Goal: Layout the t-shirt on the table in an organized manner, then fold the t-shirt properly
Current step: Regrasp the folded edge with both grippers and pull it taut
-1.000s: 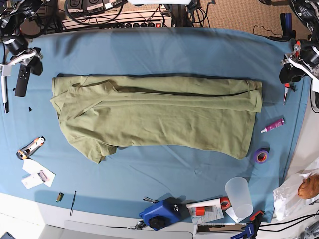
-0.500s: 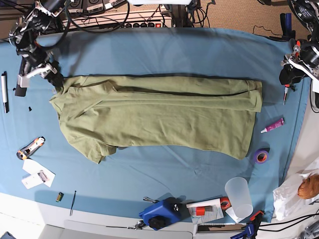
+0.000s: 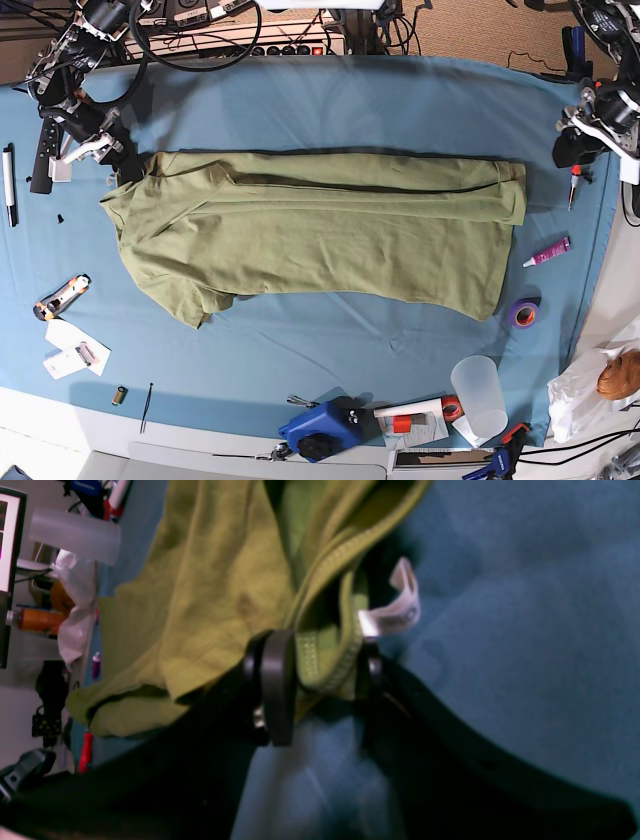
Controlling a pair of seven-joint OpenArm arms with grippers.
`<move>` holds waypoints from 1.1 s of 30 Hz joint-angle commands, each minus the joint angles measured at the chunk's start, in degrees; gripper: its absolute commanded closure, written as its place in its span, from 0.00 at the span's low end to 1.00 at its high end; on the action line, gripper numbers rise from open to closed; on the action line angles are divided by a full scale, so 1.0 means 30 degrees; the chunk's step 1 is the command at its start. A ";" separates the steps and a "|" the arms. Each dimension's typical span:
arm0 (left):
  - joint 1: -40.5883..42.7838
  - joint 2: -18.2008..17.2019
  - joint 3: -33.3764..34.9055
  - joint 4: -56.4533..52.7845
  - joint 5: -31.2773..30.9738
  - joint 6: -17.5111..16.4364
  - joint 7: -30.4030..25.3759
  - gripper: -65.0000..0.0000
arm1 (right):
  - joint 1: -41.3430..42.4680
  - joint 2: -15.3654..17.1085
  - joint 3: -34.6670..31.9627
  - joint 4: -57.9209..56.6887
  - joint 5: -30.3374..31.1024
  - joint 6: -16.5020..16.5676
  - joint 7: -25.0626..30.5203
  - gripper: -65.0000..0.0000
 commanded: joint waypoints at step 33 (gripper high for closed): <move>-0.3912 0.0000 0.2790 -0.8291 -0.1093 -0.0095 0.0291 0.61 | 0.0058 0.0284 0.0073 0.0182 -0.0401 0.0012 -0.0648 0.71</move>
